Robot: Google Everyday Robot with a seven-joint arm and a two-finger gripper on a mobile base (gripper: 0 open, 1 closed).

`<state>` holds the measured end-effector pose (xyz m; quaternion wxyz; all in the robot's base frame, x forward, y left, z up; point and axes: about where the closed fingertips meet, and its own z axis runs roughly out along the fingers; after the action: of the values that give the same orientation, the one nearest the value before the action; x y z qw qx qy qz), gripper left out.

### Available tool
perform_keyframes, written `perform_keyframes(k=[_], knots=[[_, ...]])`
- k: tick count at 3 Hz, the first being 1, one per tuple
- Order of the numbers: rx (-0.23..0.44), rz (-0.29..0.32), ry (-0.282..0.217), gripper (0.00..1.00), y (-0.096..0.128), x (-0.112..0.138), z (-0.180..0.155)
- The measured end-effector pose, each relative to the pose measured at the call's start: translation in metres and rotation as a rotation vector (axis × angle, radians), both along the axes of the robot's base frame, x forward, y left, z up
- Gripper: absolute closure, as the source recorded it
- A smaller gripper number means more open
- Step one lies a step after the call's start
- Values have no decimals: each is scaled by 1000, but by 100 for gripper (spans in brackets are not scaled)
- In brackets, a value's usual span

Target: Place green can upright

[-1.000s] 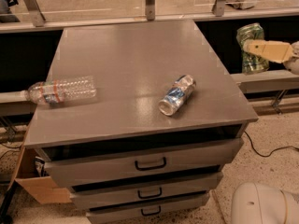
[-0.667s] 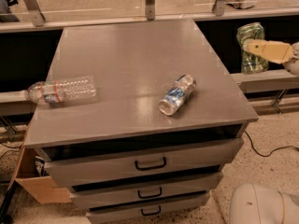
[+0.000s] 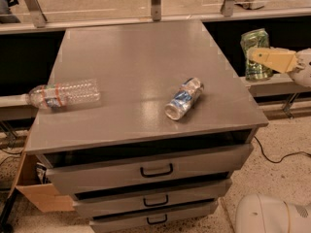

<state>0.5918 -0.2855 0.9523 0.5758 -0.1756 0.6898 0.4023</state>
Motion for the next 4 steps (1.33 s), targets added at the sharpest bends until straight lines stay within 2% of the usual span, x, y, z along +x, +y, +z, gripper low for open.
perform_keyframes(k=[2, 4], knots=[[37, -33, -103, 100, 1, -6, -9], [32, -36, -205, 100, 5, -9, -14]])
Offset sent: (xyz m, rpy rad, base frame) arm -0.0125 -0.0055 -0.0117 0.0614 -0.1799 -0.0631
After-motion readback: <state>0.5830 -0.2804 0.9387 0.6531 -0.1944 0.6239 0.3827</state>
